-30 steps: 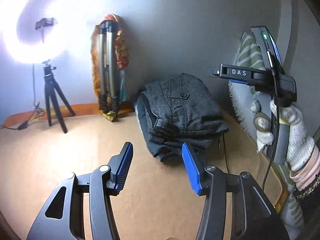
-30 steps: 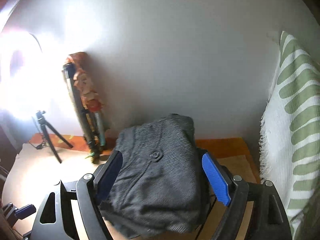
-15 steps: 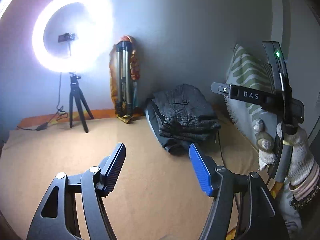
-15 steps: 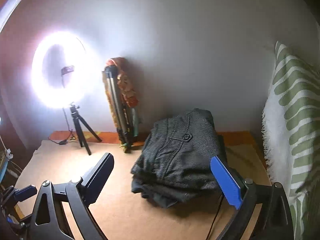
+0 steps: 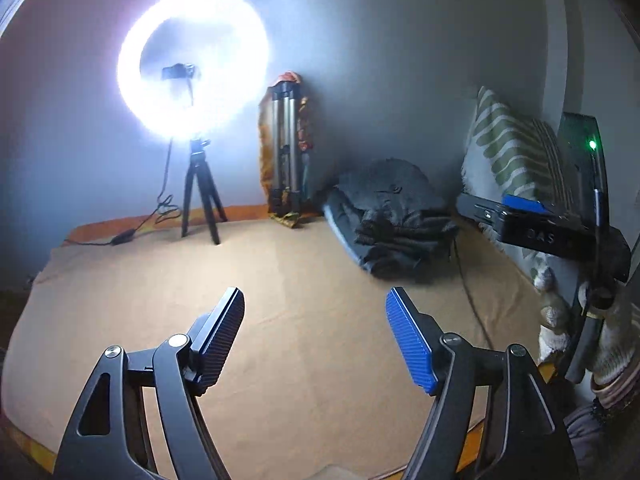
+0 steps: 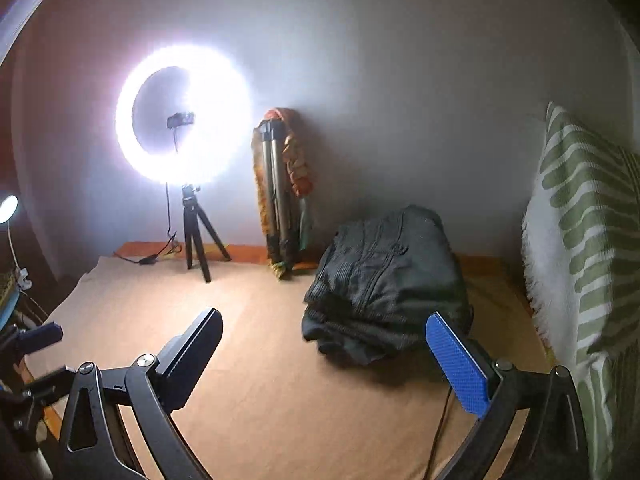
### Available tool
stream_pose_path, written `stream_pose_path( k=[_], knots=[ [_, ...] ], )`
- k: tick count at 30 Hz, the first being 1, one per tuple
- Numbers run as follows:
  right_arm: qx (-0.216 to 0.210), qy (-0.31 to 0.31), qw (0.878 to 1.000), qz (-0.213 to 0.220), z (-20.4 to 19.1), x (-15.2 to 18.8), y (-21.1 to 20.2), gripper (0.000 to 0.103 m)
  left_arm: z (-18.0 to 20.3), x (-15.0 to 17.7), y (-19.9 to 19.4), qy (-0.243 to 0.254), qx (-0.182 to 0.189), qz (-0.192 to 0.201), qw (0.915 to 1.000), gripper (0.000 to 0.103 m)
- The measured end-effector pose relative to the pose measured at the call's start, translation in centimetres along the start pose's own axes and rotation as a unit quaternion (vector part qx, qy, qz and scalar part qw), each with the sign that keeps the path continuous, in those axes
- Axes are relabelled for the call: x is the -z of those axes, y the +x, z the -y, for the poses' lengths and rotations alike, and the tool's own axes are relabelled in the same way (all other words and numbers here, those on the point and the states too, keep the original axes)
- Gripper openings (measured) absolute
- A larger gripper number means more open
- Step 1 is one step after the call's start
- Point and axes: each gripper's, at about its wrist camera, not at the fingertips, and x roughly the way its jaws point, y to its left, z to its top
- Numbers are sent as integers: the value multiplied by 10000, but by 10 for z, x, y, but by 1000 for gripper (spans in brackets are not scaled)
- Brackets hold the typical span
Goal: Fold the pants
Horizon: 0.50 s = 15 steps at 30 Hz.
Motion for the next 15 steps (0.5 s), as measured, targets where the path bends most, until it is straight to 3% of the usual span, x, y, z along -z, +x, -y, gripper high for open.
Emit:
stream_pose_path(
  k=[15],
  knots=[
    [17,76,9997,-219,-20,48,-5,103,-31,21,-10,-239,-178,-39,9995,74]
  ],
)
